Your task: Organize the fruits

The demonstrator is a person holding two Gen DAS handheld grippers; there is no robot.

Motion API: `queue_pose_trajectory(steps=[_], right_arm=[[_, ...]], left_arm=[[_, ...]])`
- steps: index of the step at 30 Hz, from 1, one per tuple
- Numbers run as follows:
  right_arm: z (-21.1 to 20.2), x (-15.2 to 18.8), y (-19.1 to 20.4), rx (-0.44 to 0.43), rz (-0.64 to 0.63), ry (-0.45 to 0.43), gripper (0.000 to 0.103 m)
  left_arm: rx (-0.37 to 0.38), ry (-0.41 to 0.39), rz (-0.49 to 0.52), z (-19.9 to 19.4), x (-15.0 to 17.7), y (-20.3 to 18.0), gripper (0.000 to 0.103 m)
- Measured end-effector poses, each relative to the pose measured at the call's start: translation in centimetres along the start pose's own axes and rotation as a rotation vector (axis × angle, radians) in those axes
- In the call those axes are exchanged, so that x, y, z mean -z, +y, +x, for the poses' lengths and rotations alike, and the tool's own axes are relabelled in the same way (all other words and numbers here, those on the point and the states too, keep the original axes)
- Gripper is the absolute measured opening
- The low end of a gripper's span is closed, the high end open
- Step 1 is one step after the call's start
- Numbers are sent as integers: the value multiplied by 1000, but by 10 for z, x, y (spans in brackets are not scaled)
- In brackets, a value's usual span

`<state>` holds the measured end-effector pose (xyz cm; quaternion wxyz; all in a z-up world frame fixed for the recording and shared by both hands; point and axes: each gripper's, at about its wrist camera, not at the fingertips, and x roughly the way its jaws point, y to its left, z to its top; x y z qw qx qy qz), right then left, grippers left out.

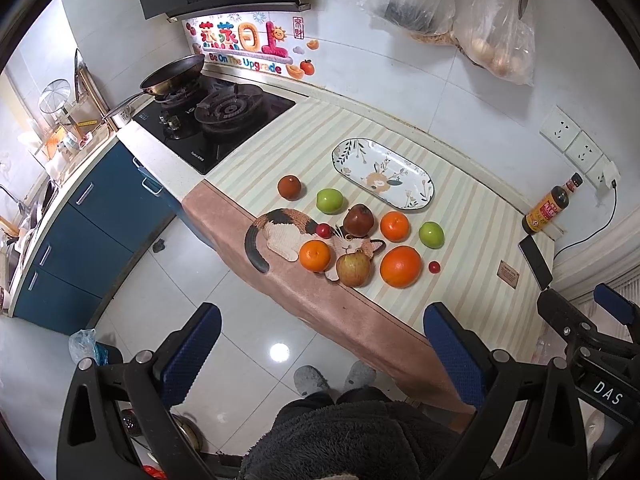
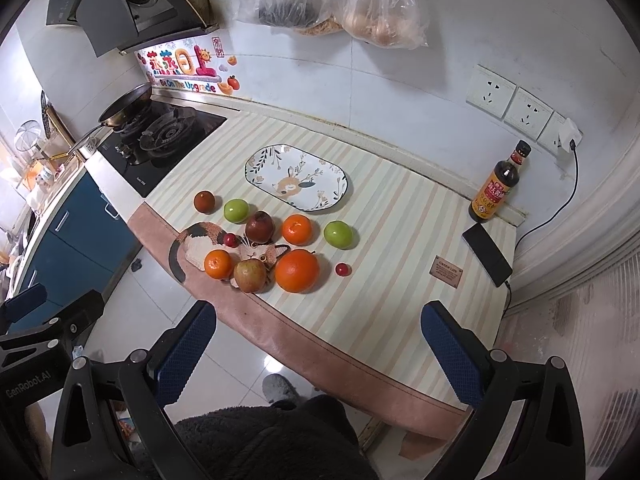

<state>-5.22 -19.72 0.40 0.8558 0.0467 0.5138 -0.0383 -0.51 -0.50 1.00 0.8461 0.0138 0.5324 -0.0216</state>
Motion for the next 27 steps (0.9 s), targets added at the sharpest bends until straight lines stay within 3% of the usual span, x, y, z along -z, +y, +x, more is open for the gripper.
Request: queue_pose_trajectory(steps=[27], right_arm=[[1,-1,-1,-6,-1,-6,103]], left_arm=[[1,-2,-7,-1,0,-2,103]])
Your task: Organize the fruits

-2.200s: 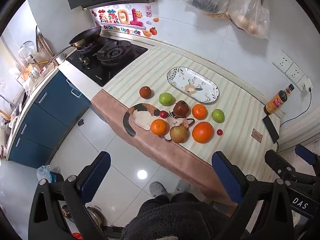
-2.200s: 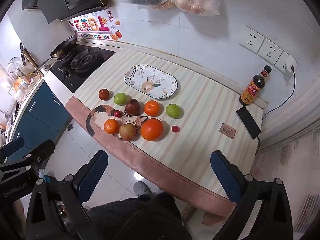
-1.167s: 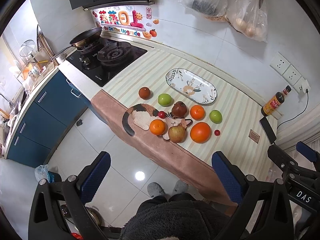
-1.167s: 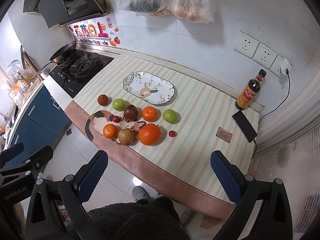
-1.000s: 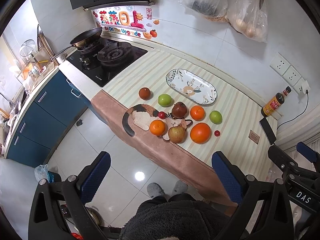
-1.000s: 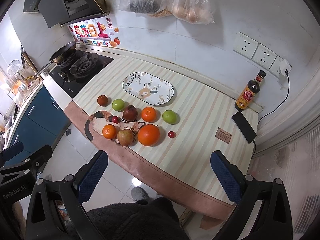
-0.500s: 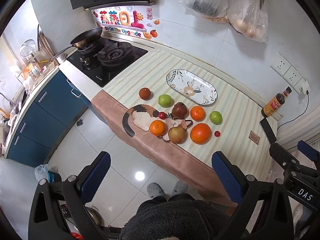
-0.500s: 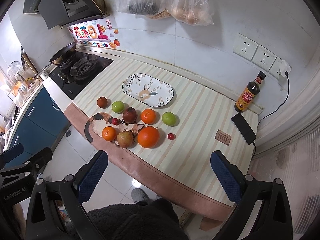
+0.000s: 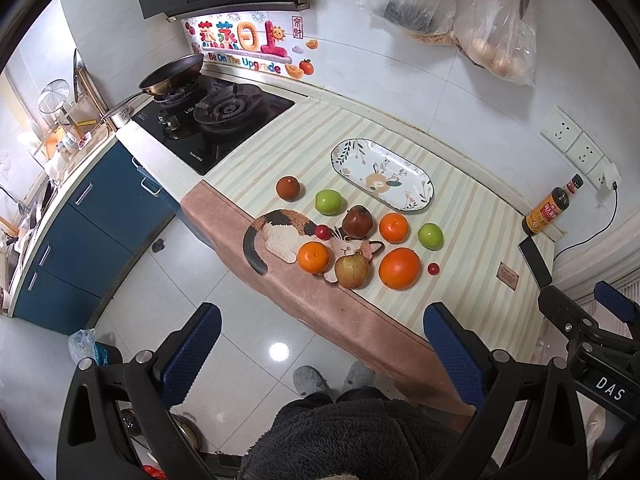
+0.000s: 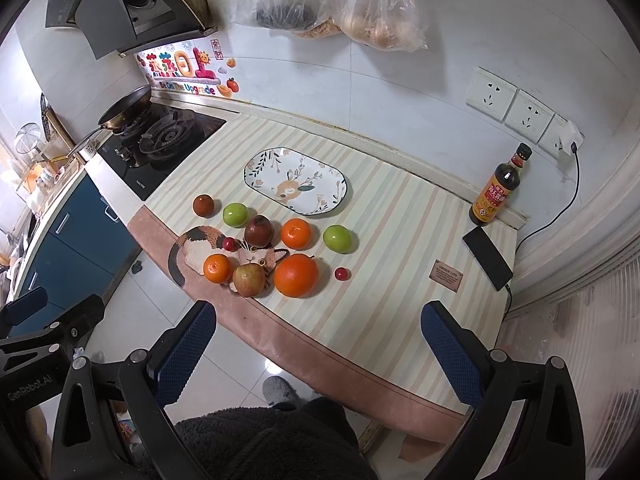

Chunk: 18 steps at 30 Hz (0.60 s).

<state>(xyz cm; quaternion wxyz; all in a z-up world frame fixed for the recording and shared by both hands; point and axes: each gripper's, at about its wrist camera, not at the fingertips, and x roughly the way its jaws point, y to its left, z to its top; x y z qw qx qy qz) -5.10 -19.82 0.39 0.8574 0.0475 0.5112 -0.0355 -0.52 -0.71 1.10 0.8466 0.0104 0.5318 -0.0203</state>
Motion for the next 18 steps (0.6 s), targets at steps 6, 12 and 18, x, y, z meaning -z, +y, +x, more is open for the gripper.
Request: queue_pose_trajectory(steps=[6,12,18], right_arm=[[1,-2,-1,1,0,-3,103],[1,-1,0,3,-2,-1,103],[2,-2,0,2,-2,-1,103]], left_arm=[[1,-1,1,0,0,0,103],[0,1,1,0,0,0,103],[0,-2,0,2,-2,-1,103]])
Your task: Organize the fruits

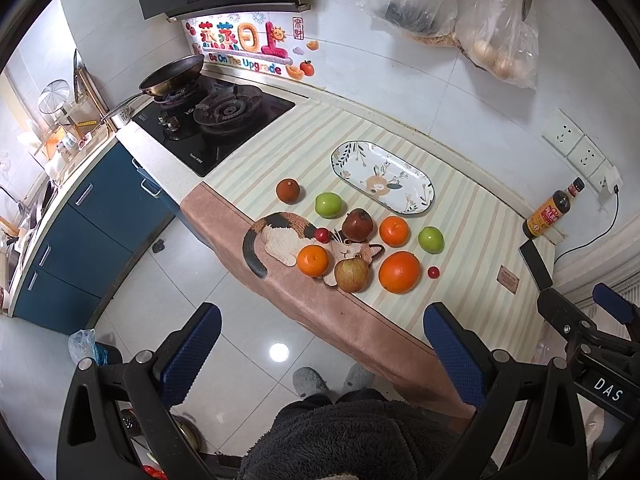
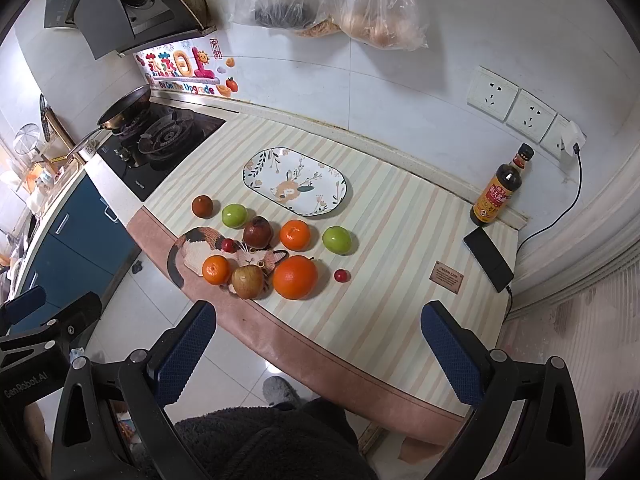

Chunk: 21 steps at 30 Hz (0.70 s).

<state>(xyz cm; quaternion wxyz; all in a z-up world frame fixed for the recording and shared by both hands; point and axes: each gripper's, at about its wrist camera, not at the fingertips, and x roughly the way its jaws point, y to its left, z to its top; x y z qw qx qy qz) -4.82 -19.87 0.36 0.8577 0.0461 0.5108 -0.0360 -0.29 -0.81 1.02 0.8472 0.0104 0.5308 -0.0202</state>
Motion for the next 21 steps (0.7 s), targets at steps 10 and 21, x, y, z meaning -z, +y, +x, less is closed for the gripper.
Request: queue_pose_trajectory(steps=[10,21], right_arm=[[6,-5,1,-2,1,0,103],[29,-10,-3,-62,37,-53,103]], left_arm=[[-1,2,1,2,-7,1,103],[-73,-59,-11,23,-21,7,103]])
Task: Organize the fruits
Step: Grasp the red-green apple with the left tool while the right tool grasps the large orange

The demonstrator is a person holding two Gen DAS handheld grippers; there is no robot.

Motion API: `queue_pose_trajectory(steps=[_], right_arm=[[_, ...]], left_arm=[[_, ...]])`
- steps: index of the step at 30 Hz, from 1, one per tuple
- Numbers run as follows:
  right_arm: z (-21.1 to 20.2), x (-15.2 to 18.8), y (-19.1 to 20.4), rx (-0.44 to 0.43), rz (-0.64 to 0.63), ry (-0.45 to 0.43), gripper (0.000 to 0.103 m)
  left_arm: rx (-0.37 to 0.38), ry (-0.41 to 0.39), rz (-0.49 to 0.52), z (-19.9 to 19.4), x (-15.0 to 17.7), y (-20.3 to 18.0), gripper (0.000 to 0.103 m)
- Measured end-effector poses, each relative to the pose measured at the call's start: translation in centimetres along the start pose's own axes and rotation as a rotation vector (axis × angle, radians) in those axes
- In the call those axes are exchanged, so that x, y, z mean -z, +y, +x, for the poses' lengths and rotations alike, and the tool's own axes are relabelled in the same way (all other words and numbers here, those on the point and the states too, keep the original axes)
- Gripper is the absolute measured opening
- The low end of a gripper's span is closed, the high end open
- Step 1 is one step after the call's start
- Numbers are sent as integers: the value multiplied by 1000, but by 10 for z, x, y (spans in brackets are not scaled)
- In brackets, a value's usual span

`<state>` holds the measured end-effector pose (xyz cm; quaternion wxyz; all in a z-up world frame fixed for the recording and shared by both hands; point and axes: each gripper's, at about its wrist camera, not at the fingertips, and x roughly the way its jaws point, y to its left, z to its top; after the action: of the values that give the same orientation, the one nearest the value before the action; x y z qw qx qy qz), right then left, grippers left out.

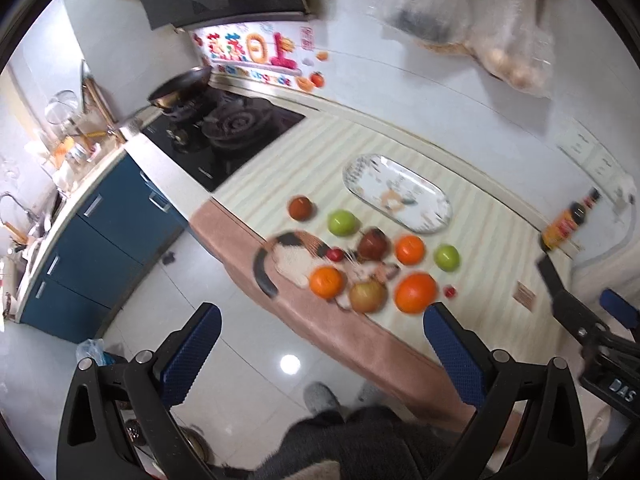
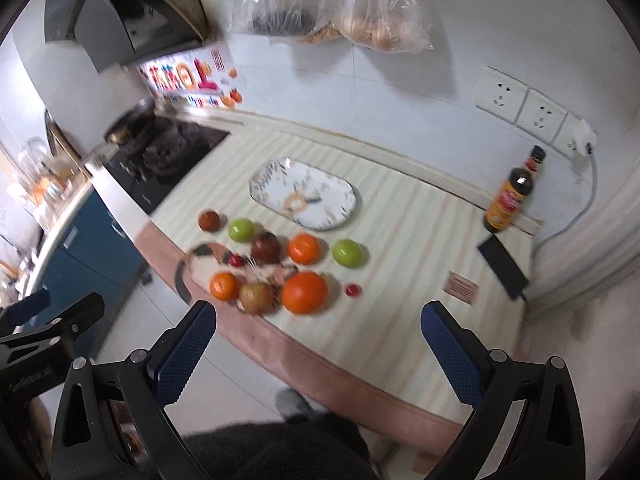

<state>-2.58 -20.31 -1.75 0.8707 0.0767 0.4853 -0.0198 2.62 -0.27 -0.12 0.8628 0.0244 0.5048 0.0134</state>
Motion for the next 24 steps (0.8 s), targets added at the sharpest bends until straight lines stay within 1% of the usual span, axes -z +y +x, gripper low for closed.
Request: queue_pose_trajectory(steps=[2,4,5,7,8,9,11,12,13,14,16,18,20,23,24], right_arm=[[26,-4,-5,-24,9,11,103],[57,-6,-8,-44,21,59,103],[81,-7,-11,-70,37,98,103],[121,-5,-16,-103,64,166,103],[150,-3,-19,-117,92,210,103],[168,-1,-20,-117,108,237,103],[221,6,-24,-121,156,317,101],[238,9,-26,-127,178,346,99],[266,14,-27,-148,218,396,97],[280,17,-28,-149,233,418,96],[317,26,-28,-145,271,482,89],[342,32,-31,-150,308,534,87],[361,37,-30,-161,338,566,86],[377,40,-26,-220,383,573,86],[380,40,-23,-232,378,569,82]], left_arm=[[-52,-4,0,20,-7,2,103],[-102,5,7,47,-14,3,103],[-114,26,6,60,-17,4,103],[-107,73,-16,92,-18,11,103],[-95,126,-30,112,-19,13,103],[-77,159,-40,126,-19,15,103],[-60,242,-63,162,-18,16,103],[-48,282,-66,175,-17,13,103],[-22,320,-76,190,-15,10,103],[-7,349,-84,204,-13,7,103],[39,425,-102,232,-6,1,102],[70,495,-127,257,1,-4,102],[90,543,-146,275,7,-7,101],[125,591,-168,294,14,-13,101],[141,602,-176,299,14,-15,101]])
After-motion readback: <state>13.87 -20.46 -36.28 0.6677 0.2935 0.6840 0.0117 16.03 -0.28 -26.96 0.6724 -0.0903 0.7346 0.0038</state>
